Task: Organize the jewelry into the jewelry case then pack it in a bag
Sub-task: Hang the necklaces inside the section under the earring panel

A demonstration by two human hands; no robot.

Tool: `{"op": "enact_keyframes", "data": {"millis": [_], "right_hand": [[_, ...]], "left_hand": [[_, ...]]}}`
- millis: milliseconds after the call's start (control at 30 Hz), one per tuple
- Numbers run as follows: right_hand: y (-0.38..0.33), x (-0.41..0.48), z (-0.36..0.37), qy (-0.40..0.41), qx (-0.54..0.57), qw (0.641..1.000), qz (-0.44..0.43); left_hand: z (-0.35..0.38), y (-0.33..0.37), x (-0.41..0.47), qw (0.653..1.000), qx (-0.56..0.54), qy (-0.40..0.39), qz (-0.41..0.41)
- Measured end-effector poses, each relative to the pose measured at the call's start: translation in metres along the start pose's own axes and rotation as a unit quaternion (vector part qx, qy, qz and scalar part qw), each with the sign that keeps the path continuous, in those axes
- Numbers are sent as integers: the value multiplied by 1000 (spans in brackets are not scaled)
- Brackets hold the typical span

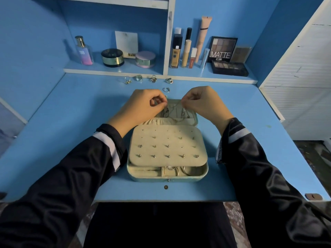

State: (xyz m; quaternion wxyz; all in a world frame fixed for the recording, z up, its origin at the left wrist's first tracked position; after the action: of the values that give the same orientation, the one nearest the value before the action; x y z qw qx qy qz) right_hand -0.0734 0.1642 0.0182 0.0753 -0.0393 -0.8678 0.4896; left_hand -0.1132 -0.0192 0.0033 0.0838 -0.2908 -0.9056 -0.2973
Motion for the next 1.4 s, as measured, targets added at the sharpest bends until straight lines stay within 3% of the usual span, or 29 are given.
{"op": "enact_keyframes", "data": {"millis": [667, 1400], "right_hand": [[9, 5, -2, 121, 3, 992, 20], [9, 3, -1, 44, -24, 999, -6]], "left_hand": [[4, -6, 16, 1000, 14, 17, -10], [3, 0, 15, 996, 69, -1, 60]]}}
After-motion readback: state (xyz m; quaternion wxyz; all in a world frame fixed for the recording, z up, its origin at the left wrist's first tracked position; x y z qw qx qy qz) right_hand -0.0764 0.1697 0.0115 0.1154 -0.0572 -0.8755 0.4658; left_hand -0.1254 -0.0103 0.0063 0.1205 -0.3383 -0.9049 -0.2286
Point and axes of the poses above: each hand's wrist, its own x-axis towards the middle knuckle, its own z-axis out of the palm, y = z × x, the point moved 5 cm from there along x, towards the middle knuckle, and after that the axes turned 10 degrees about x, right-handed, at the moved point
